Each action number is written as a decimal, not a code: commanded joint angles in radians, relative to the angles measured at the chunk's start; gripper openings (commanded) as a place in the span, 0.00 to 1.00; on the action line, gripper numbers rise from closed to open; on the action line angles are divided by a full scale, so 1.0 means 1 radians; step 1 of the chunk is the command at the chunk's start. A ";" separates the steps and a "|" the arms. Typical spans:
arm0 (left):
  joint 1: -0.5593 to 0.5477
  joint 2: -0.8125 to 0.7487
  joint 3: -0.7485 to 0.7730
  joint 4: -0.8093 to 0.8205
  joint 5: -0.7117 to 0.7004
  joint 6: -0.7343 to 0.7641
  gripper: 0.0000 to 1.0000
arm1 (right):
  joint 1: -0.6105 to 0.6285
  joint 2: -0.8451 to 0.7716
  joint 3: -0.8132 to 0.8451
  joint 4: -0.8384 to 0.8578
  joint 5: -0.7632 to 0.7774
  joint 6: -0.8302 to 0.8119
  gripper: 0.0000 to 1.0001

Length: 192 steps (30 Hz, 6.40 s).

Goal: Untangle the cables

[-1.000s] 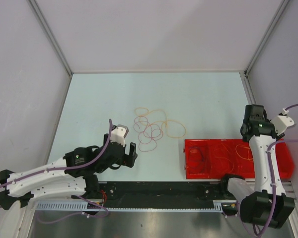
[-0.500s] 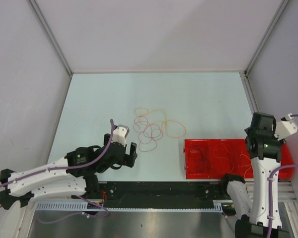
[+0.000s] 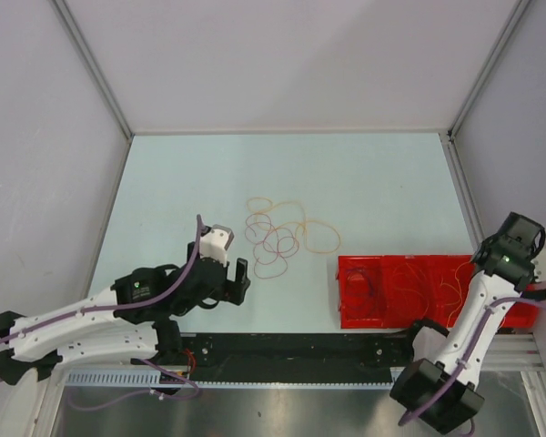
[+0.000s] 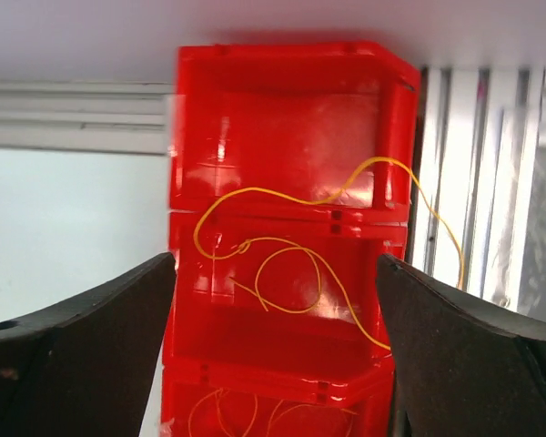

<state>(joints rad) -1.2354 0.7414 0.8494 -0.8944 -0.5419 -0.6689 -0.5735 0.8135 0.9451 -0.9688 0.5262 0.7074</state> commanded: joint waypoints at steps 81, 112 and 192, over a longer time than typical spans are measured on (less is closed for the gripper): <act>-0.029 -0.053 -0.052 0.172 0.040 0.190 0.91 | 0.432 0.243 -0.301 0.384 -0.195 0.193 0.00; -0.027 -0.163 -0.055 0.161 0.013 0.172 0.91 | 0.351 0.122 -0.282 0.215 -0.143 0.155 0.00; 0.106 1.259 0.764 0.242 0.142 -0.058 0.48 | 0.324 -0.112 -0.083 0.262 -0.658 -0.114 0.62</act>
<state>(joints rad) -1.1584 1.9755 1.5383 -0.6498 -0.3744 -0.7853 -0.2474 0.6956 0.8268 -0.7136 -0.1150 0.6224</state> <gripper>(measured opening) 0.520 0.621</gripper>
